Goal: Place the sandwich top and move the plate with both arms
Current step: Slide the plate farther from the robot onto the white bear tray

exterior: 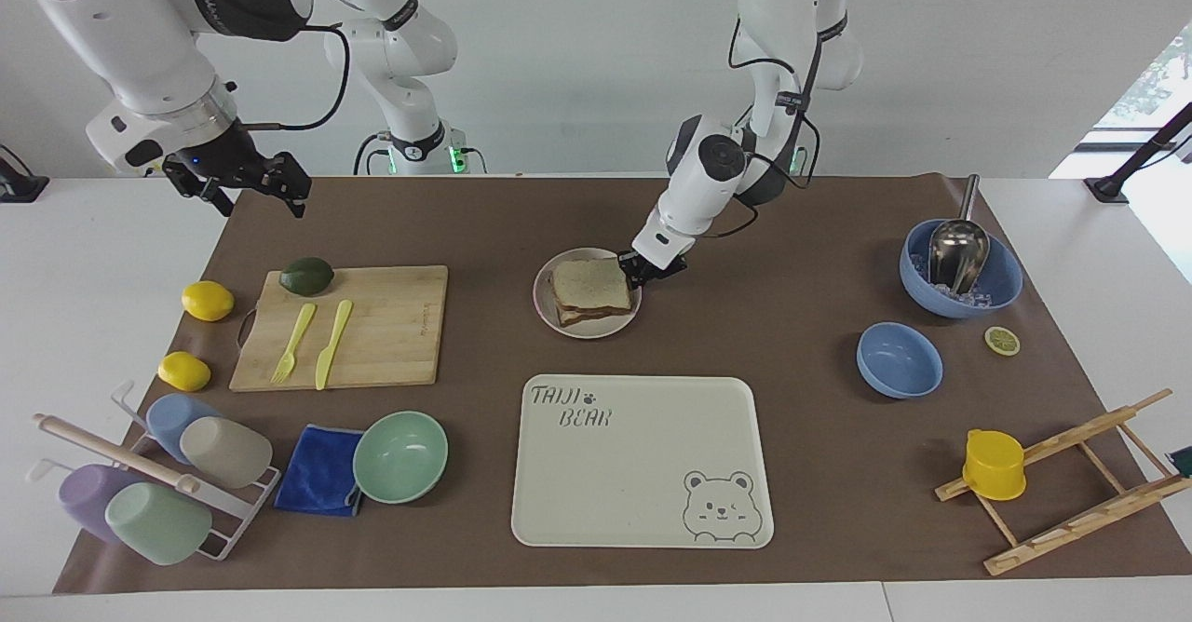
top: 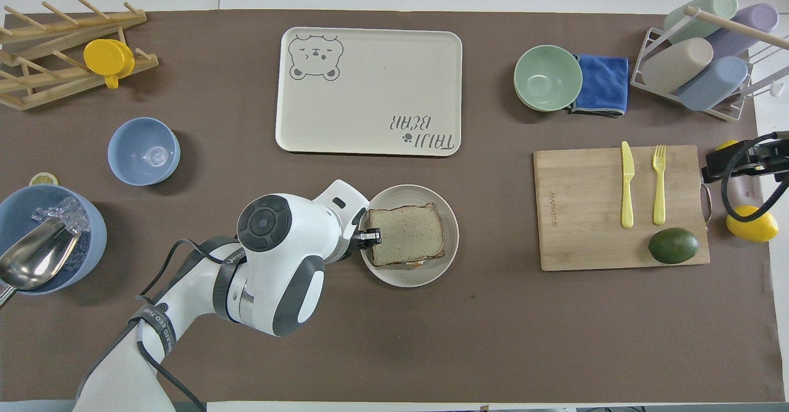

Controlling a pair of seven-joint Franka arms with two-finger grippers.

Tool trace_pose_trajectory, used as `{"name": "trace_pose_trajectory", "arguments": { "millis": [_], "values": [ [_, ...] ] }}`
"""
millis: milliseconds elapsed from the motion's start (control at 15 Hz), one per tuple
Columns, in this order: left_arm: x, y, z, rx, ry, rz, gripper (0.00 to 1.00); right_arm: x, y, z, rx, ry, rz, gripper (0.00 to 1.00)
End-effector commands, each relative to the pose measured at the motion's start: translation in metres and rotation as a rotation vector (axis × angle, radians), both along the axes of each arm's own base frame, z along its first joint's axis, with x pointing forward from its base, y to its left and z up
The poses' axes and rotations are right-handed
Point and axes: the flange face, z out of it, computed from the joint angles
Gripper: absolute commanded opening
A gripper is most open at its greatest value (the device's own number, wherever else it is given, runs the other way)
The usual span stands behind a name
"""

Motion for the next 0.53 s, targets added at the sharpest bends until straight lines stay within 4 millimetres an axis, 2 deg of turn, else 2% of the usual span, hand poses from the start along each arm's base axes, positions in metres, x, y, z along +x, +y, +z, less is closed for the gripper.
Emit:
{"name": "trace_pose_trajectory", "arguments": {
  "millis": [0, 133, 267, 333, 467],
  "values": [
    [-0.006, 0.003, -0.001, -0.011, 0.007, 0.025, 0.00, -0.002, 0.002, 0.002, 0.021, -0.013, -0.032, 1.00],
    [-0.001, 0.002, 0.004, -0.028, 0.010, 0.042, 0.00, -0.004, 0.001, -0.002, 0.023, 0.005, -0.032, 1.00],
    [0.007, 0.002, 0.018, -0.043, 0.015, 0.048, 0.00, -0.008, 0.000, 0.002, 0.026, 0.004, -0.031, 1.00],
    [0.017, 0.007, 0.030, -0.051, 0.025, 0.055, 0.00, -0.008, 0.001, 0.003, 0.025, 0.001, -0.031, 1.00],
    [0.051, 0.022, 0.068, -0.075, 0.054, 0.068, 0.00, -0.008, 0.003, 0.004, 0.028, -0.001, -0.026, 1.00]
  ]
}}
